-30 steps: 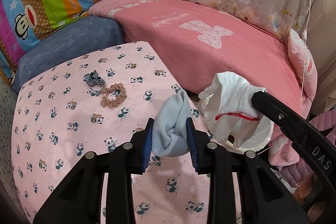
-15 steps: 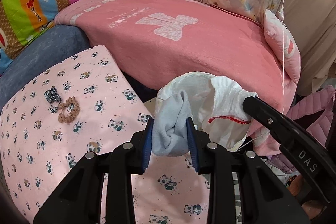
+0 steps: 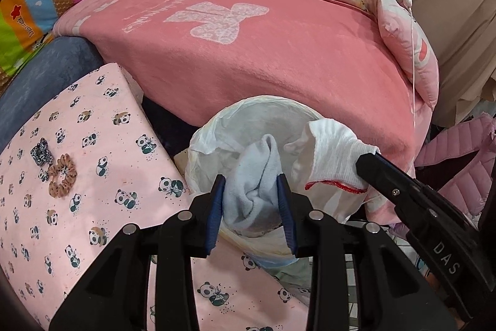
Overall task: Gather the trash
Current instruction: 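Carry both socks over the basket and open both tools to drop them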
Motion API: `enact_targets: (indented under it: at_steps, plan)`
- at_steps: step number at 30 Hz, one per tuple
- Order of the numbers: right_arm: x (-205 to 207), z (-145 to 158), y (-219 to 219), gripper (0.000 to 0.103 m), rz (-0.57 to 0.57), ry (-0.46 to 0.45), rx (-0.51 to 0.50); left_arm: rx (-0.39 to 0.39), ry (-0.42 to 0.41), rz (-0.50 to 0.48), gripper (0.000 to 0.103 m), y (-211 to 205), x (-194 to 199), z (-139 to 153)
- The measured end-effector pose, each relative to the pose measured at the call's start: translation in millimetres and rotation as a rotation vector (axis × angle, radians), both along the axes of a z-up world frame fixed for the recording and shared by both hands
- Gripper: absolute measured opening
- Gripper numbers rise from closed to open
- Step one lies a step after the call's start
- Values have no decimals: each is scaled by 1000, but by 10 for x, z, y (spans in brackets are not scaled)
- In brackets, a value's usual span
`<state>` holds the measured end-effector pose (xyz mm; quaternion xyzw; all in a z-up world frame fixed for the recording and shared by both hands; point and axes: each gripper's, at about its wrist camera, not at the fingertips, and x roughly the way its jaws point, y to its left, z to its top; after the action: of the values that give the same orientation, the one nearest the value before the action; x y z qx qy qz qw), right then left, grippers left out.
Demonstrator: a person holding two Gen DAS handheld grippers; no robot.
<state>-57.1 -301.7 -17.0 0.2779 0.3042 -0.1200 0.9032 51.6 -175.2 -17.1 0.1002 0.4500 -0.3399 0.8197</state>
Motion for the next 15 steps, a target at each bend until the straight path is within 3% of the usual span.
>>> enact_targets:
  at_steps: [1, 3, 15]
  plan:
    - [0, -19, -13, 6, -4, 3, 1, 1, -4, 7, 44, -10, 6, -3]
    - [10, -50, -35, 5, -10, 8, 3, 2, -34, 31, 70, -8, 3, 10]
    - [142, -124, -33, 8, -7, 30, -19, 26, -88, 100, 71, 128, 104, 10]
